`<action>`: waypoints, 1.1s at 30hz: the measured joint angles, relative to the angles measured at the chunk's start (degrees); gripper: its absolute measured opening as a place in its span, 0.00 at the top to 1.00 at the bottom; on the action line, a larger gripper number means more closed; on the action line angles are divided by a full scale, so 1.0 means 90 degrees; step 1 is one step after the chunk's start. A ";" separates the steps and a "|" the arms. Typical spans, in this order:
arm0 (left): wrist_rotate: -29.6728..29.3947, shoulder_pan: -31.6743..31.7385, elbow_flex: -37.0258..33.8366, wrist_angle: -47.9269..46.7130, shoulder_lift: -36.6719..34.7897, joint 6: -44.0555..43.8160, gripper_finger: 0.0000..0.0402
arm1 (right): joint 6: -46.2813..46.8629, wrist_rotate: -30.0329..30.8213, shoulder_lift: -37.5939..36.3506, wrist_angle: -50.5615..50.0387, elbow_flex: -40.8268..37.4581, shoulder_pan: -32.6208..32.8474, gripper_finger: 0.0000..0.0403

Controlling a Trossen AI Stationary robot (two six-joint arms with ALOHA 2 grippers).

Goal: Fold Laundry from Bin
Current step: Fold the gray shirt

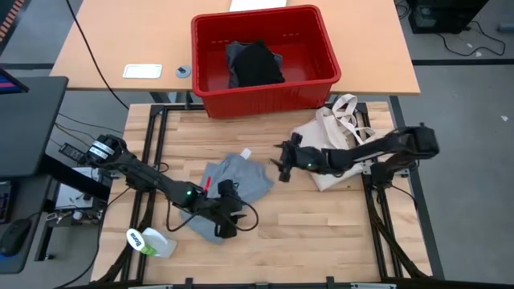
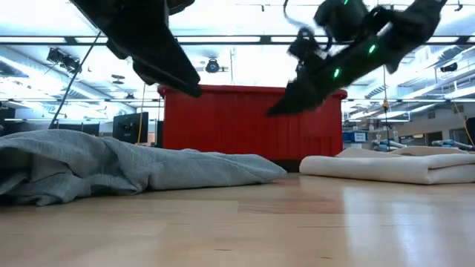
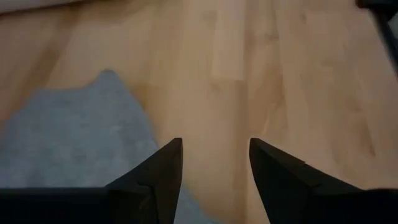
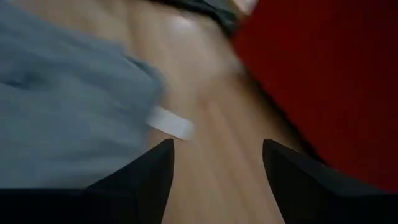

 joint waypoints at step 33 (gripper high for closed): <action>-0.1714 0.2810 -0.0012 -0.3870 -0.0206 0.0163 0.53 | 0.2273 0.1713 -0.0615 -0.1367 -0.0002 0.3566 0.38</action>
